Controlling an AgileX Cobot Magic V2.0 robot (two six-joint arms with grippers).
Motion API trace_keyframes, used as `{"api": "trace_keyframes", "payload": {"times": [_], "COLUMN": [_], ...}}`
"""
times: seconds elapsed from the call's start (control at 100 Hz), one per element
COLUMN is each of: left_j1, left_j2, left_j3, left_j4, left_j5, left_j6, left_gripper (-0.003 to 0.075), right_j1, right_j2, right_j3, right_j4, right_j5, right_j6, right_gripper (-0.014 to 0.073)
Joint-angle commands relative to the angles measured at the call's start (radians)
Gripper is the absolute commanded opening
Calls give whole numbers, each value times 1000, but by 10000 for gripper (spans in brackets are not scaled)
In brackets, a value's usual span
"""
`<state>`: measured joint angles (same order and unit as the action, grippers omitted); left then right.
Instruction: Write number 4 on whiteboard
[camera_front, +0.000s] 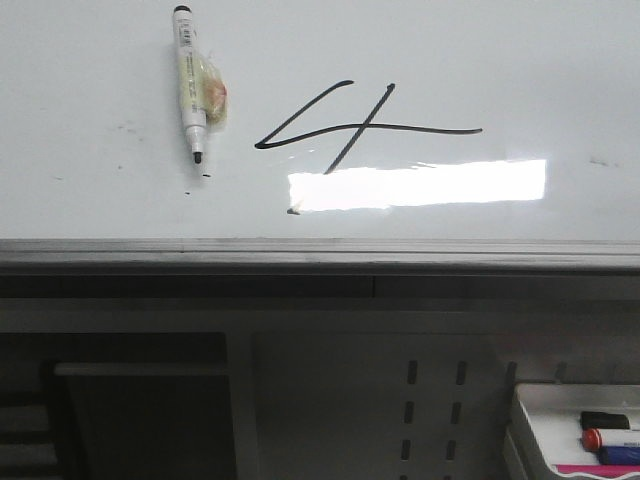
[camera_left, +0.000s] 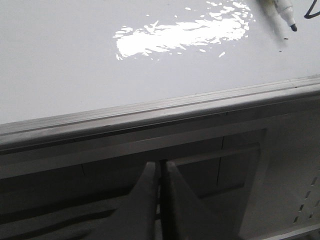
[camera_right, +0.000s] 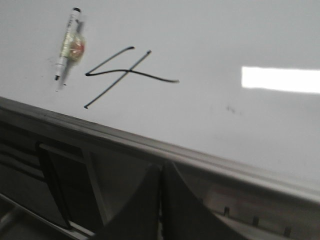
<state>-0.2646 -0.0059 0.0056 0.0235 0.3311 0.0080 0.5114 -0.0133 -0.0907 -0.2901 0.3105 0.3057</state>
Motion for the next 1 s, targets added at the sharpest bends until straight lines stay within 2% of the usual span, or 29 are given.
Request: {"api": "trace_keyframes", "payload": {"times": [0.0, 0.07, 0.1, 0.24, 0.32, 0.99], "left_j1": [5, 5, 5, 5, 5, 5], "left_j2": [-23, -23, -23, -23, -23, -23], "left_j3": [34, 34, 34, 34, 34, 34], "left_j4": [-1, -1, -1, -1, -1, -1], "left_j5": [-64, -64, -64, -64, -62, -62], "left_j6": [-8, -8, -8, -8, -8, -8], "left_gripper": [-20, -20, -20, -20, -20, -20], "right_j1": [-133, -230, -261, -355, -365, -365], "right_j2": [14, 14, 14, -2, -11, -11], "right_j3": [72, 130, 123, 126, 126, 126], "right_j4": [139, 144, 142, 146, 153, 153], "right_j5": [-188, -222, -141, -16, 10, -1], "right_j6": [-2, -2, -2, -26, -56, -56], "right_gripper": [-45, -45, -45, -45, -45, -45]}}
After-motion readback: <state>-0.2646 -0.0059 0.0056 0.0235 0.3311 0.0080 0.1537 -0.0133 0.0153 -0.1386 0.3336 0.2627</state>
